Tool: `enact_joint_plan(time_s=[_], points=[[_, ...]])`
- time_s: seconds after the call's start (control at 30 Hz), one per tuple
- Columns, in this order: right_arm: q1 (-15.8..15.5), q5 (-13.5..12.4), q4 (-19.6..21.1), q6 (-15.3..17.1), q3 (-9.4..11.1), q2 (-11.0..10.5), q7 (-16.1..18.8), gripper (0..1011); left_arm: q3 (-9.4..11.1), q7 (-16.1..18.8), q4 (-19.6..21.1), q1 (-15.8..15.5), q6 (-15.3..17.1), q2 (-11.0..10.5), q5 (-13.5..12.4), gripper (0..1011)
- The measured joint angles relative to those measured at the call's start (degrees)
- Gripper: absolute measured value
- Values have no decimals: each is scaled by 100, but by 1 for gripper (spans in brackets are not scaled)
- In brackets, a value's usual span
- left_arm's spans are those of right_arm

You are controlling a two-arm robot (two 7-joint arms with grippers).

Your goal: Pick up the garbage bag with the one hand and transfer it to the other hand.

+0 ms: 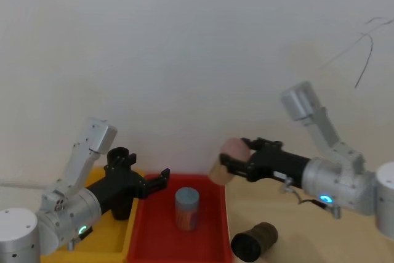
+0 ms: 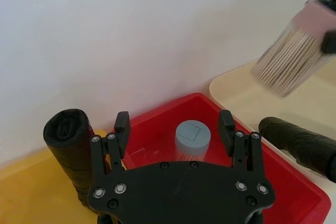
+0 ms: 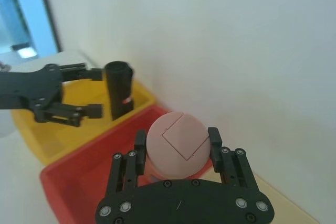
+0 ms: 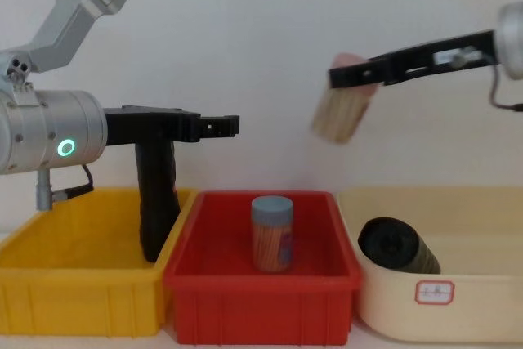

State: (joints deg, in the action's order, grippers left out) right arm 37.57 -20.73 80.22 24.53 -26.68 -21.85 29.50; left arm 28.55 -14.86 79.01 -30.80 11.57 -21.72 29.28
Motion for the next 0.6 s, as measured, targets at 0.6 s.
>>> enact_joint_plan(time_s=[0.6], points=[[-794, -167, 581, 72, 592, -731, -443, 675, 0, 0, 0, 0, 0, 0, 0, 1000]])
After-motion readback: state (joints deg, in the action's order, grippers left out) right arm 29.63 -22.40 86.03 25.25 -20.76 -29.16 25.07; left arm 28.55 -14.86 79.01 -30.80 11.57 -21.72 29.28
